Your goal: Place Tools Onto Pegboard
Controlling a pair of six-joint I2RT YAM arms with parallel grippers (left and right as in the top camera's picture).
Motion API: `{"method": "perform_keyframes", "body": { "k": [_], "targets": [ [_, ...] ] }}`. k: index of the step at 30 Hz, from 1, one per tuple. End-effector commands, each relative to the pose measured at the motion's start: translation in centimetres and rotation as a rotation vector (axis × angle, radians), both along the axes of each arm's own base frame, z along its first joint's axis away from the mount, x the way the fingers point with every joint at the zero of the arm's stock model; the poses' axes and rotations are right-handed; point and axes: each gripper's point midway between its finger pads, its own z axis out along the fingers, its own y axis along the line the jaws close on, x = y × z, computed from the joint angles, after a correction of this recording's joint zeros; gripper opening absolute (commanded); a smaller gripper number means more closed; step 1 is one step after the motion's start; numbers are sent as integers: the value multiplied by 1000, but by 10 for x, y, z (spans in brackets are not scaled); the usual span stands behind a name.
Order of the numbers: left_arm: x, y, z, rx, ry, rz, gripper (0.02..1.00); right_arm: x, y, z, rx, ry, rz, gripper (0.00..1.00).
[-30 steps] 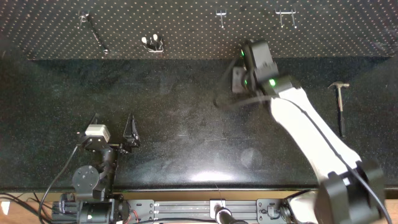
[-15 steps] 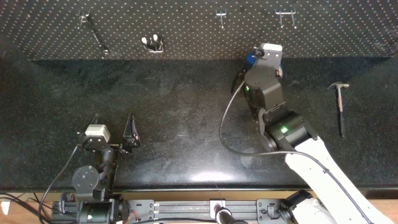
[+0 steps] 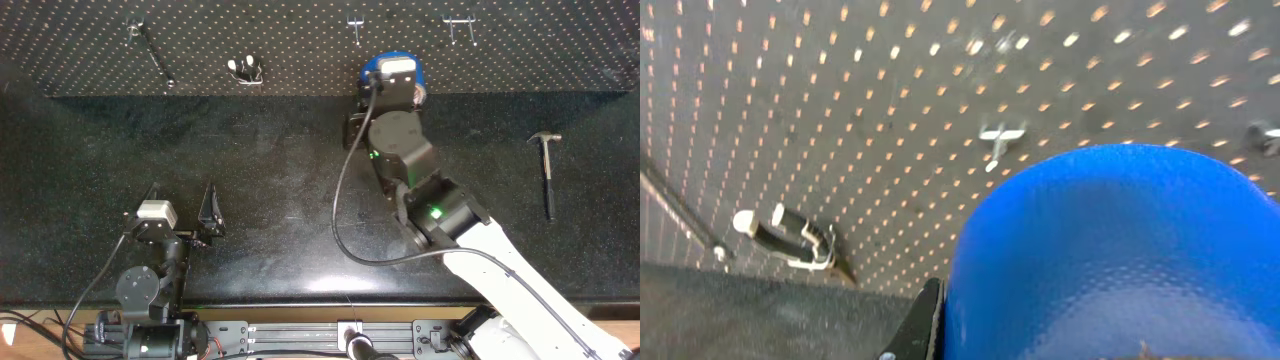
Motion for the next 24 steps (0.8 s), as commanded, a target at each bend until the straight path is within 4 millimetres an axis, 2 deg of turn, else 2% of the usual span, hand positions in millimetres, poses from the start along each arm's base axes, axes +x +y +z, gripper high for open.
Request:
{"method": "perform_keyframes", "body": {
  "k": [1, 8, 13, 15, 20, 24],
  "targets": [
    [0, 3, -1, -2, 1, 18, 996, 3, 13, 12, -8, -25, 36, 75],
    [0, 3, -1, -2, 1, 18, 996, 5, 11, 19, 0, -36, 29, 73],
    [0, 3, -1, -2, 2, 18, 996, 8, 10, 50, 107, -70, 1, 75],
    [0, 3, -1, -2, 2, 18, 993, 10, 9, 56, 165, -65, -14, 75],
    [0, 3, -1, -2, 2, 18, 996, 19, 43, 44, 194, 0, 107, 73],
    [0, 3, -1, -2, 2, 18, 996, 28, 49, 32, 178, 82, 89, 75]
  ]
}}
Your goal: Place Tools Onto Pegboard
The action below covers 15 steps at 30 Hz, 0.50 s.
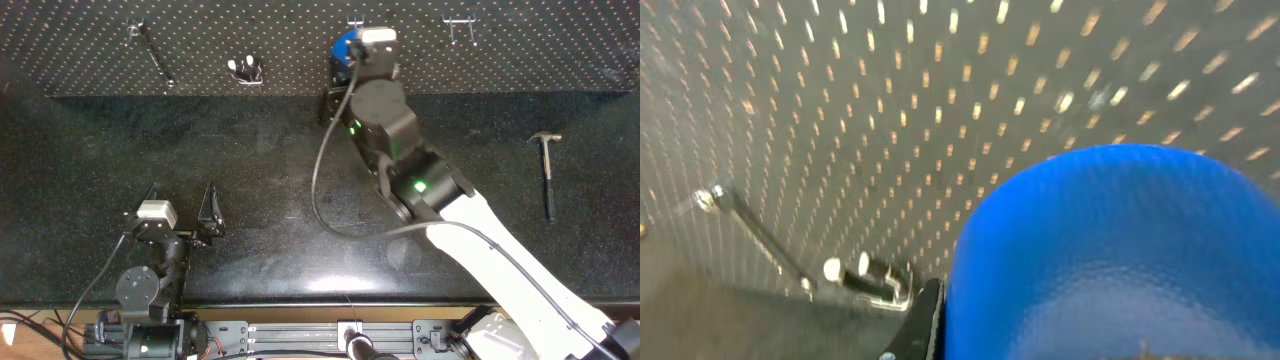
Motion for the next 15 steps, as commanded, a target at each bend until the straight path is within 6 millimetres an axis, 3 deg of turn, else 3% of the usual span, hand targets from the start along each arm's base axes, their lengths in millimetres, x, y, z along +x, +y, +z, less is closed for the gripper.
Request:
{"method": "perform_keyframes", "body": {
  "k": [1, 12, 15],
  "targets": [
    [0, 3, -1, -2, 2, 18, 998, 6, 12, -1, 30, 74, 15, 75],
    [0, 3, -1, -2, 2, 18, 996, 31, 9, -15, -49, 127, -31, 75],
    [0, 3, -1, -2, 1, 18, 996, 41, -4, -25, -85, 147, -98, 75]
  ]
}}
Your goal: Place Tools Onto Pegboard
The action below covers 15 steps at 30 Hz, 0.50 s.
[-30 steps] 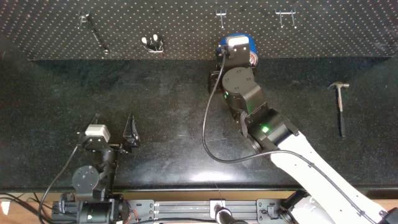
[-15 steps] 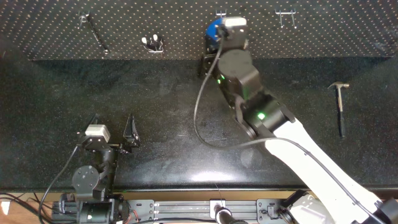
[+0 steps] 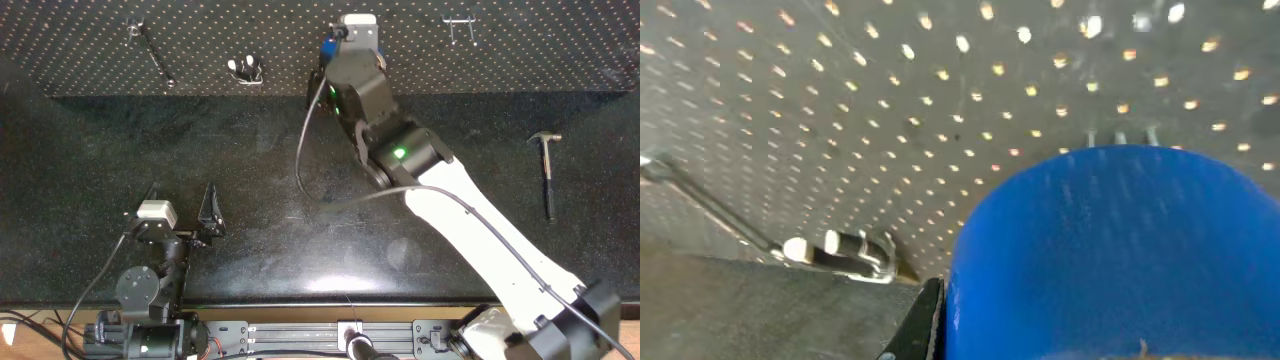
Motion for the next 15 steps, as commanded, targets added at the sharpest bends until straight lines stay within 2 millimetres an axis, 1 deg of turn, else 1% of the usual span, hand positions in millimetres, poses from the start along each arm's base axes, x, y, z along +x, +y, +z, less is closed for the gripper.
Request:
{"method": "perform_keyframes", "body": {
  "k": [1, 5, 11, 15],
  "targets": [
    [0, 3, -1, -2, 2, 18, 996, 18, -19, 5, -48, -28, -93, 77],
    [0, 3, -1, -2, 2, 18, 996, 23, -22, 0, -54, -23, -106, 73],
    [0, 3, -1, -2, 2, 18, 996, 33, -17, -1, -52, -31, -105, 75],
    [0, 3, -1, -2, 2, 18, 996, 37, -16, -3, -56, -31, -107, 75]
  ]
}}
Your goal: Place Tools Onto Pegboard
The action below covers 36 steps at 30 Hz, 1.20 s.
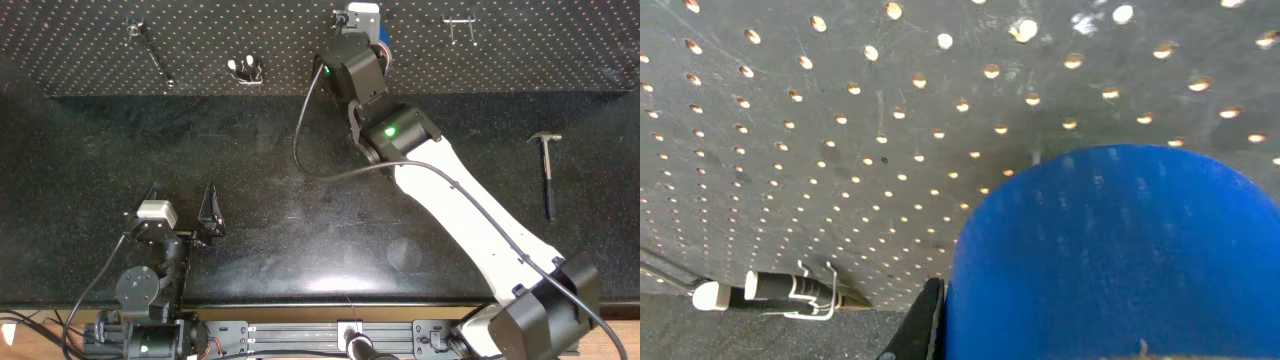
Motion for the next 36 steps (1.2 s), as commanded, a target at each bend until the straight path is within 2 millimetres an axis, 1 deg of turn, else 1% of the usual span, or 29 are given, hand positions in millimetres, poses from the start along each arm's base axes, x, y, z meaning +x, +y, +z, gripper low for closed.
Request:
{"method": "perform_keyframes", "body": {
  "k": [1, 3, 6, 9, 14, 18, 27, 31, 36],
  "targets": [
    [0, 3, -1, -2, 2, 18, 996, 9, -4, 14, -14, -42, -22, 77],
    [0, 3, -1, -2, 1, 18, 996, 11, -9, 16, -24, -56, -48, 73],
    [0, 3, -1, -2, 2, 18, 996, 12, -9, 17, -21, -61, -50, 75],
    [0, 3, -1, -2, 2, 18, 996, 17, -7, 14, -18, -66, -52, 75],
    [0, 3, -1, -2, 1, 18, 996, 23, -11, 7, -25, -58, -65, 75],
    [0, 3, -1, -2, 1, 18, 996, 28, -11, 7, -30, -76, -62, 75],
    [0, 3, -1, -2, 1, 18, 996, 32, -12, 12, -18, -95, -69, 77],
    [0, 3, -1, -2, 2, 18, 996, 35, -11, 7, -22, -89, -69, 75],
    [0, 3, -1, -2, 1, 18, 996, 39, -16, 3, -31, -83, -79, 75]
  ]
}}
